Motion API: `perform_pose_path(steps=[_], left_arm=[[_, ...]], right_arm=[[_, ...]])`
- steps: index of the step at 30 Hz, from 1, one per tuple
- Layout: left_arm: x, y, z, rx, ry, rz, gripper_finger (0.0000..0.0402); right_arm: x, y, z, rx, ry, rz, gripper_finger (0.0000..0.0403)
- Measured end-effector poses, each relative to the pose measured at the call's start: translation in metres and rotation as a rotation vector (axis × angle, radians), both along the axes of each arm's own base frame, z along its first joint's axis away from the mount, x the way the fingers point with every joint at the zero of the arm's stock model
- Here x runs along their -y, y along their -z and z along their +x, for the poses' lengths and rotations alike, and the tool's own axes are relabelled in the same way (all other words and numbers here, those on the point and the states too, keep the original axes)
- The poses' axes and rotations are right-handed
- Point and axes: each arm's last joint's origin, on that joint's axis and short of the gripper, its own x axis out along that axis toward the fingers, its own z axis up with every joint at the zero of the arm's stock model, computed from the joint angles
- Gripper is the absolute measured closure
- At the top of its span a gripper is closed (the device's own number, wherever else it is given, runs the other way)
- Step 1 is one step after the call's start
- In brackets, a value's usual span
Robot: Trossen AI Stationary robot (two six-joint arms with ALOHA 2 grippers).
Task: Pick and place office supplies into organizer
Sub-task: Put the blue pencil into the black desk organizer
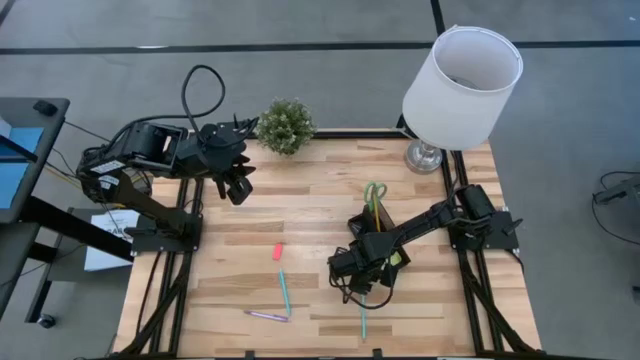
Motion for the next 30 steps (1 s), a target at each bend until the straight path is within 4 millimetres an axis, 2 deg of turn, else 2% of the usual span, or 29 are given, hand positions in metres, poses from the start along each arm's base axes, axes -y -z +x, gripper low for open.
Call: perform_pose_path(steps=[8, 13, 21, 30], left_arm=[[0.004, 0.002, 0.005, 0.015, -0.036, -0.044, 0.0285], [0.023, 0.011, 0.022, 0.024, 0.013, -0.077, 0.0285], [0.077, 0.045, 0.070, -0.001, 0.012, -0.194, 0.0285], [0.168, 0.107, 0.125, 0.011, -0.088, -0.479, 0.0285]], right_arm=[[-0.010, 0.000, -0.004, -0.010, 0.023, 0.004, 0.0293], [-0.011, 0.000, -0.004, -0.016, 0.029, 0.011, 0.0289], [-0.011, 0.002, -0.005, -0.004, 0.004, 0.014, 0.0292], [-0.010, 0.009, -0.009, -0.001, -0.069, 0.006, 0.0307]])
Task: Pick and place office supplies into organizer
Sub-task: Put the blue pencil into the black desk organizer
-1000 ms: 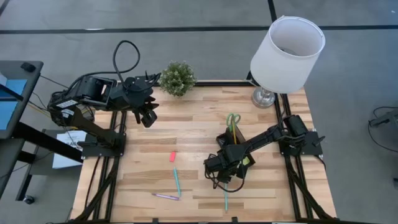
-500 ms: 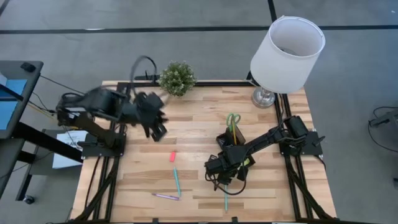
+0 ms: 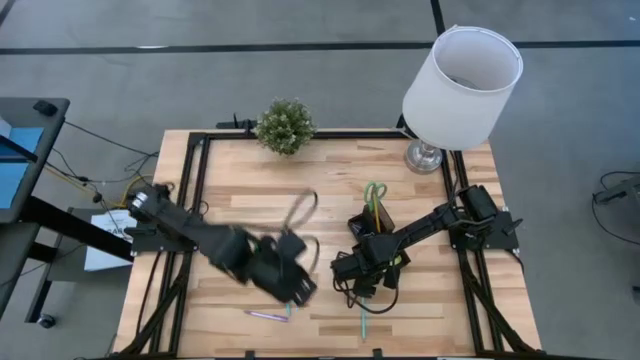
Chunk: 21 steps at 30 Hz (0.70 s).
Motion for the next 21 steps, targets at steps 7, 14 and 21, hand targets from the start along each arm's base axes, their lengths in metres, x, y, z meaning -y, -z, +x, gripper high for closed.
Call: perform_pose_path(steps=[7, 14, 21], left_arm=[[0.054, 0.035, 0.032, 0.103, -0.010, -0.197, 0.0285], [0.074, 0.051, 0.032, 0.062, -0.027, -0.255, 0.0285], [0.091, 0.053, 0.016, 0.039, -0.049, -0.261, 0.0285]], right_arm=[[0.000, 0.000, 0.000, 0.009, -0.026, 0.006, 0.0360], [0.000, 0.000, 0.001, 0.014, -0.027, 0.008, 0.0393], [0.021, 0.000, 0.012, 0.004, 0.230, 0.048, 0.0396]])
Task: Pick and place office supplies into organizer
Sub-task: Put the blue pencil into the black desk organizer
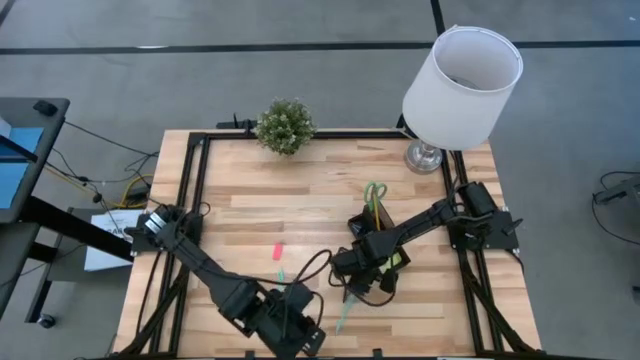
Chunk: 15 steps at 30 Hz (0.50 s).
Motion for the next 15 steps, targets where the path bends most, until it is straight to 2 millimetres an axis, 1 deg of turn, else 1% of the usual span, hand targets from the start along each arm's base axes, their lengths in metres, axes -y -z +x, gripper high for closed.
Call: perform_pose_path(steps=[2, 5, 8, 11, 15], left_arm=[[0.001, 0.005, -0.005, -0.045, 0.008, 0.036, 0.0285], [0.002, 0.014, -0.012, -0.122, 0.013, 0.103, 0.0285], [-0.002, 0.016, -0.015, -0.163, 0.011, 0.147, 0.0285], [-0.006, 0.019, -0.018, -0.176, 0.042, 0.255, 0.0283], [-0.016, 0.023, -0.010, -0.182, 0.095, 0.371, 0.0269]], right_arm=[[0.011, 0.000, 0.005, -0.023, 0.122, 0.041, 0.0399], [0.027, 0.000, 0.012, -0.064, 0.299, 0.166, 0.0397], [0.035, 0.000, 0.020, -0.066, 0.410, 0.255, 0.0398], [0.037, -0.002, 0.024, -0.045, 0.438, 0.252, 0.0401], [0.035, -0.006, 0.027, -0.024, 0.439, 0.234, 0.0400]])
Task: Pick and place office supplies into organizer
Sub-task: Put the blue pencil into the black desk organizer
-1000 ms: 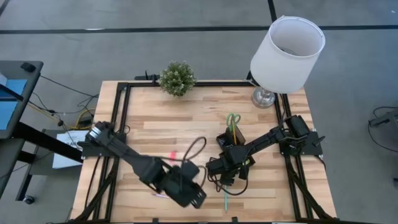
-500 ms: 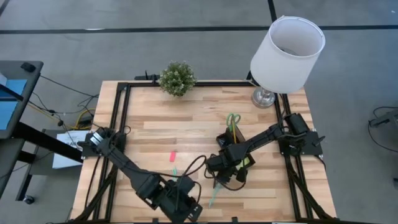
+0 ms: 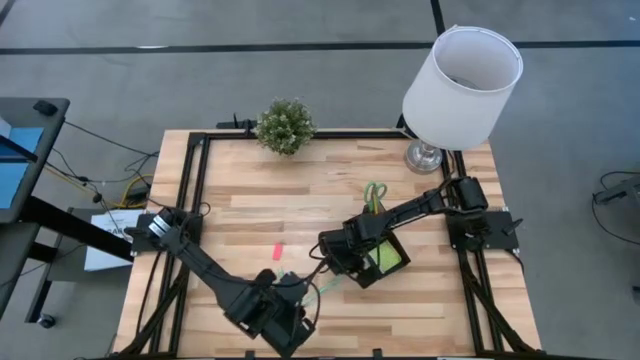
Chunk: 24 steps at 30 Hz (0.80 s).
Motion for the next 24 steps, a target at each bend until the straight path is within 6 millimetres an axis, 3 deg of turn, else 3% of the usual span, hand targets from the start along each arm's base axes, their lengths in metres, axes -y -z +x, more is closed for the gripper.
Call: perform_pose_path(steps=[8, 14, 20, 24], left_arm=[[-0.010, 0.020, 0.025, -0.045, 0.076, 0.015, 0.0212], [-0.004, 0.058, 0.042, -0.099, 0.041, 0.007, 0.0171], [0.009, 0.104, 0.058, -0.135, 0.033, -0.032, 0.0159], [0.016, 0.109, 0.062, -0.086, 0.038, -0.041, 0.0161]], right_arm=[[-0.003, -0.006, 0.004, 0.005, 0.026, 0.000, 0.0402], [0.000, -0.007, 0.005, 0.011, 0.034, 0.002, 0.0400], [-0.002, -0.007, 0.005, 0.024, 0.030, 0.003, 0.0401], [-0.003, -0.008, 0.005, 0.025, 0.025, 0.000, 0.0402]])
